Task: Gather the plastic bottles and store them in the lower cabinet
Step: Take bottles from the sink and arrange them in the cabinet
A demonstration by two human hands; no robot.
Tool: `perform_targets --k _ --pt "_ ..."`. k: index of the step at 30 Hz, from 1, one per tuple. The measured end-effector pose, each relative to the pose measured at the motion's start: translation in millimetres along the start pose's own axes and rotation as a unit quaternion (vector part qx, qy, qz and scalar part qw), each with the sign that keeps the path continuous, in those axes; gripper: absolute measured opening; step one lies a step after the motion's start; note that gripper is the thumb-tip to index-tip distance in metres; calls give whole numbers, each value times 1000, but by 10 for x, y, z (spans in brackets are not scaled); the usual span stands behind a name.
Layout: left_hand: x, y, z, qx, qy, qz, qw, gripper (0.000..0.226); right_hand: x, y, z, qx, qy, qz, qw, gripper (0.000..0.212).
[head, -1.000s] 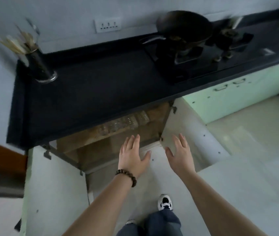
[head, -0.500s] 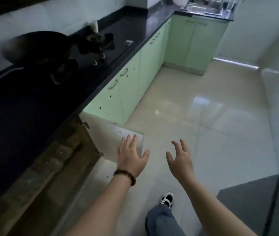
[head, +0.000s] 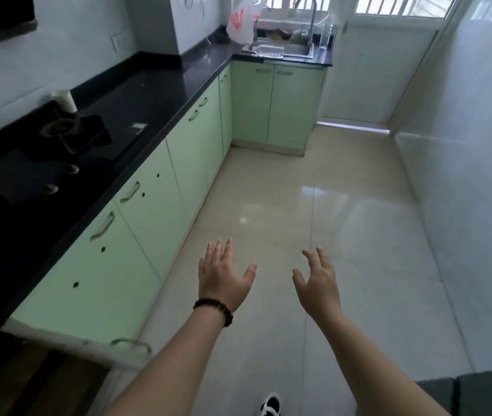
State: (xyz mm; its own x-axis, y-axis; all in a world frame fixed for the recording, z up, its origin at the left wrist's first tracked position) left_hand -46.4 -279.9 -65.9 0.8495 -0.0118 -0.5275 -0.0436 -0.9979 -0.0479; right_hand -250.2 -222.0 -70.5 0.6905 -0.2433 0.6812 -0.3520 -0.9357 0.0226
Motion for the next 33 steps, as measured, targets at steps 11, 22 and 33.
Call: perform_targets --k 11,22,33 --pt "-1030 1719 264 -17 -7 1 1000 80 -324 1939 -494 -16 -2 5 1000 51" --pt "-1728 4329 565 -27 -18 14 999 80 -296 4643 -289 -21 6 2 1000 51" --pt "-2522 6825 657 -9 -19 29 999 80 -178 7149 -444 -47 3 27 999 49"
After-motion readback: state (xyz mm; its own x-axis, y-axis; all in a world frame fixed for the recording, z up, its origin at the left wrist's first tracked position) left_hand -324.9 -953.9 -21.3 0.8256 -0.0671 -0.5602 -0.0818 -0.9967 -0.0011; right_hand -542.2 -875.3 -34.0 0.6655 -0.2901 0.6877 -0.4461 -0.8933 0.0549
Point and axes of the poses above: each hand's wrist, its own y-axis towards the middle knuckle, its own z-axis out of the palm, x = y × z, the point moved 7 cm from there along y, towards the middle knuckle, and after that the axes turned 5 degrees about -z, right-handed, at the moved point
